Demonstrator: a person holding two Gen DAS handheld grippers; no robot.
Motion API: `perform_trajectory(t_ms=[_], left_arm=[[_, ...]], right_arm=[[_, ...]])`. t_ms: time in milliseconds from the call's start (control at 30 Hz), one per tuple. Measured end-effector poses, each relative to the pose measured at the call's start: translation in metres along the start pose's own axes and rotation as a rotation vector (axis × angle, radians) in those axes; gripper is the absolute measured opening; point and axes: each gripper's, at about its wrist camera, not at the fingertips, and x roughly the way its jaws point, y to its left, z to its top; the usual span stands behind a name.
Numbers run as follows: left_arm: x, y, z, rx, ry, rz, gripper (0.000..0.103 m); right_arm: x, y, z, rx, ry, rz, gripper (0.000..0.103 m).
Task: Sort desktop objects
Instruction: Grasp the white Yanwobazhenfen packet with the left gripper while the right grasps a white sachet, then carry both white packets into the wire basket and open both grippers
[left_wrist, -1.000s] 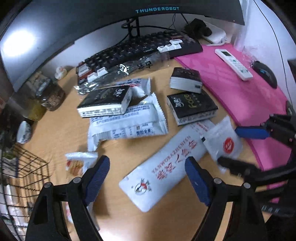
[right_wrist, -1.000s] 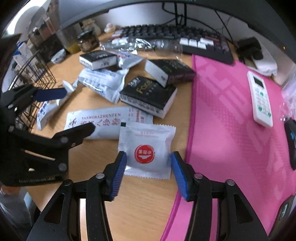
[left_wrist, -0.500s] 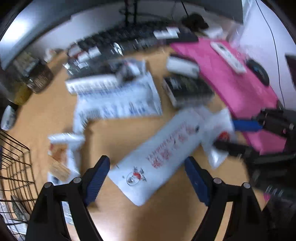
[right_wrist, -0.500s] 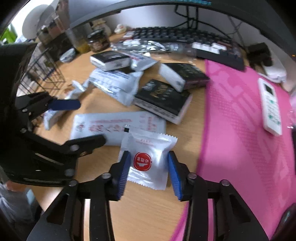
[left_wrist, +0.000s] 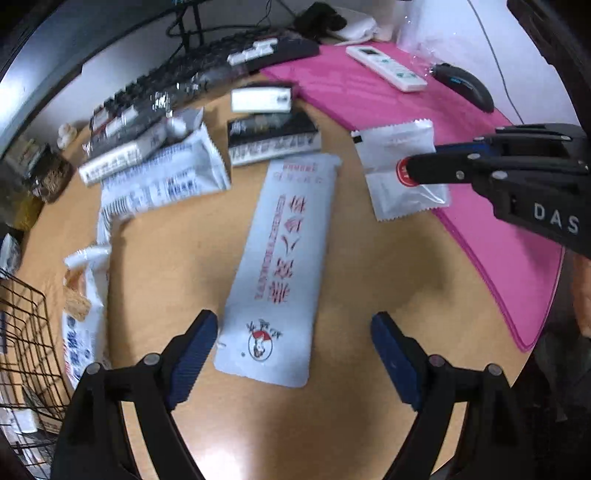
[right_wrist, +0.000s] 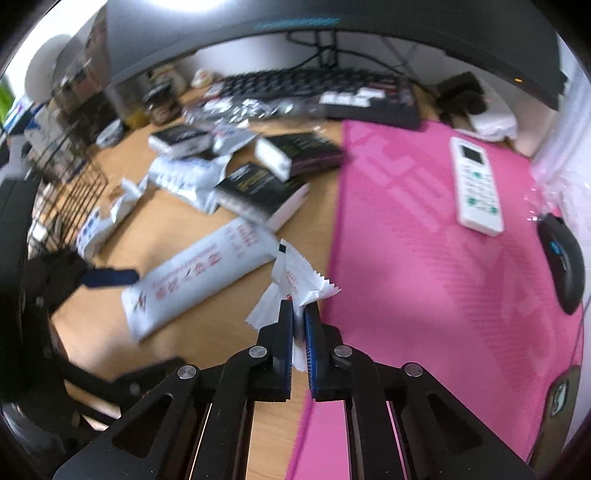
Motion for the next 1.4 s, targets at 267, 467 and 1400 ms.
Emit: perform_trajectory(t_ms=[267,467,1400], left_arm=[[0.016,0.010,0.035,-0.055,-0.007,-0.011,0.086],[0.019,0.003,0.041,-0.044,-0.017,-0.021,0.069],[0.009,-0.008,0.015,-0.062,0.007,-0.004,0.047]], right_arm=[[-0.008,-0.009,0.001,0.010,-0.021,0.018,0.008],[-0.004,-0.012,-0.001,0.006,-0.017,0.035,0.008],[-0.027,0.009,-0.019,-0.023,-0.041,0.064,0.008]])
